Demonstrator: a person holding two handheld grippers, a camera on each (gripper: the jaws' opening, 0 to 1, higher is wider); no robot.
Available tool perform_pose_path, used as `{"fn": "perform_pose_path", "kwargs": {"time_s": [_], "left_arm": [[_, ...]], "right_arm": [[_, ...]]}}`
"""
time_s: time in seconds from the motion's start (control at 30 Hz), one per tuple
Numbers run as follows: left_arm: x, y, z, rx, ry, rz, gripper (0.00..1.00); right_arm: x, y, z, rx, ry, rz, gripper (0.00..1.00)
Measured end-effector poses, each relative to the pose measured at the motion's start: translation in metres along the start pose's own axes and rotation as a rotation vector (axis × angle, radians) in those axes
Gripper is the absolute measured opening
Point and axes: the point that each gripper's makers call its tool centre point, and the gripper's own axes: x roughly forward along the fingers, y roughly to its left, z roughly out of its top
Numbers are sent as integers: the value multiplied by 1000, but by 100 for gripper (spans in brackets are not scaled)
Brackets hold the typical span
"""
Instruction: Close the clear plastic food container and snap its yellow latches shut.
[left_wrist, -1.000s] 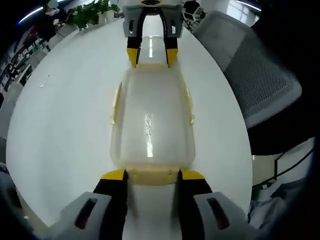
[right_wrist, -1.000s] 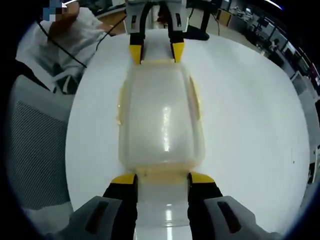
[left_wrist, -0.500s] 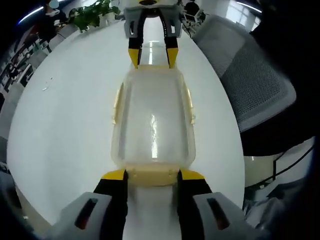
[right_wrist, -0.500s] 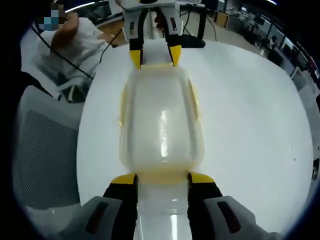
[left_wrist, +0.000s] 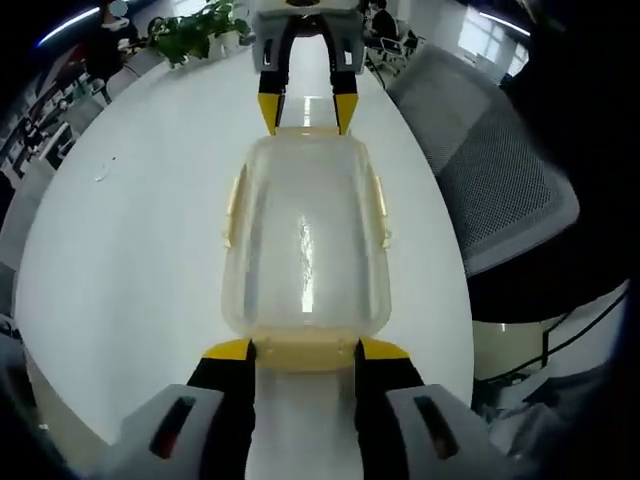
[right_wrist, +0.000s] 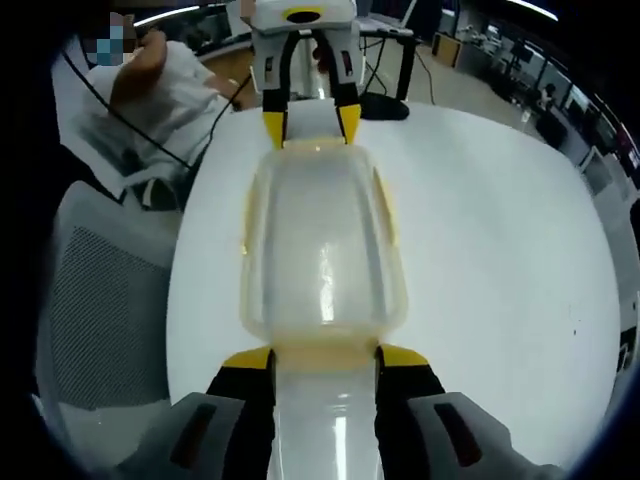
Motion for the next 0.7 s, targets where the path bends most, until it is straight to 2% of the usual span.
{"fn": "perform_pose_path", "kwargs": {"time_s": [0.13, 0.3, 0.7], "left_arm": [[-6, 6, 6, 9, -15, 14, 37], [-11, 9, 5, 19, -1, 22, 37], [-15, 9, 8, 27, -9, 22, 37]], "right_arm": [[-7, -4, 0, 1, 0, -12, 38], [-10, -6, 6, 2, -32, -18, 37], [-14, -5, 6, 1, -16, -35, 38]]}}
